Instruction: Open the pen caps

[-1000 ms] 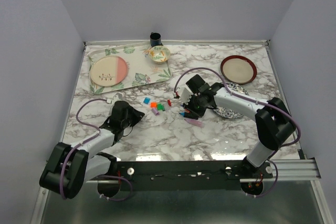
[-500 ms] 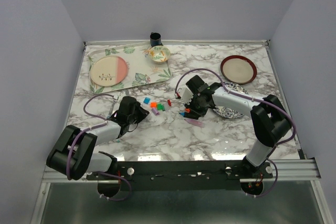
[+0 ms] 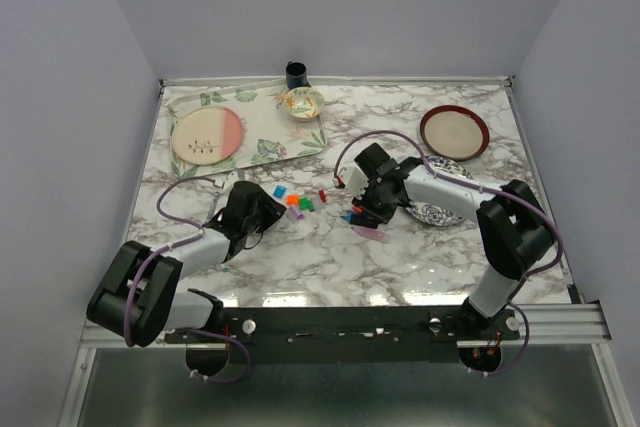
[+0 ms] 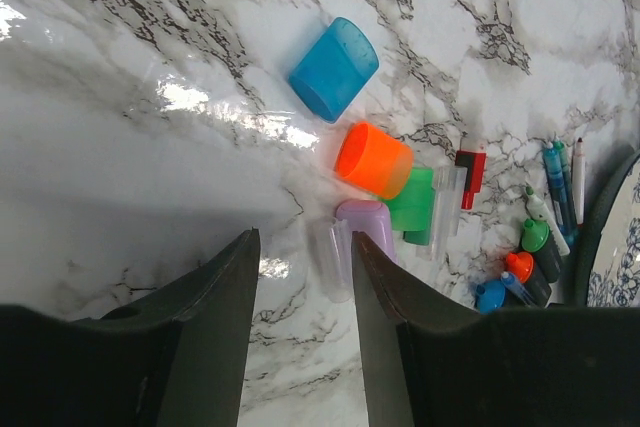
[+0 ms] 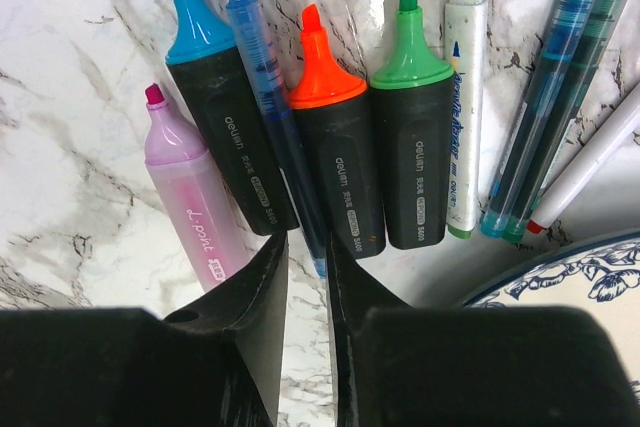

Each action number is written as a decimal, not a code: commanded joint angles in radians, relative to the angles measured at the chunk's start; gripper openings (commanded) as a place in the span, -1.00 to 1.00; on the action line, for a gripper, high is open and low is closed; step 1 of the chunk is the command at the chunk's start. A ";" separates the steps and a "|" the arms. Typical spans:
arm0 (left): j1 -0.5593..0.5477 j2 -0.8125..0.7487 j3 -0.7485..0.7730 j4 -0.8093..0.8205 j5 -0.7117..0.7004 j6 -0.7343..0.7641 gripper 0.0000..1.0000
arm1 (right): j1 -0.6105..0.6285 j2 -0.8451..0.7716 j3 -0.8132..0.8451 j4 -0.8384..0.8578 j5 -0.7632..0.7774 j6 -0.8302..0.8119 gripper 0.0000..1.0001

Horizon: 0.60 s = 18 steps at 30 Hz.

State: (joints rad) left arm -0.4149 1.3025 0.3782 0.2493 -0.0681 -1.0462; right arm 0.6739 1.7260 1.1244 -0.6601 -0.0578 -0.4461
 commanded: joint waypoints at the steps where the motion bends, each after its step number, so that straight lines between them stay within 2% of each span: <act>1: -0.004 -0.060 0.005 -0.070 -0.056 0.017 0.04 | -0.005 0.006 -0.005 -0.016 0.015 -0.005 -0.39; 11: -0.002 -0.193 0.019 -0.218 -0.127 0.052 0.32 | -0.005 -0.098 -0.009 -0.010 -0.057 -0.014 -0.17; 13: -0.002 -0.236 0.025 -0.248 -0.160 0.060 0.33 | -0.005 -0.127 -0.011 -0.009 -0.082 -0.017 -0.12; 18: -0.001 -0.316 0.077 -0.473 -0.301 0.038 0.36 | -0.005 -0.170 -0.015 -0.007 -0.122 -0.022 -0.11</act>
State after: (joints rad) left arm -0.4149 1.0477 0.3893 -0.0116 -0.2028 -1.0107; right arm 0.6724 1.5974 1.1210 -0.6605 -0.1150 -0.4538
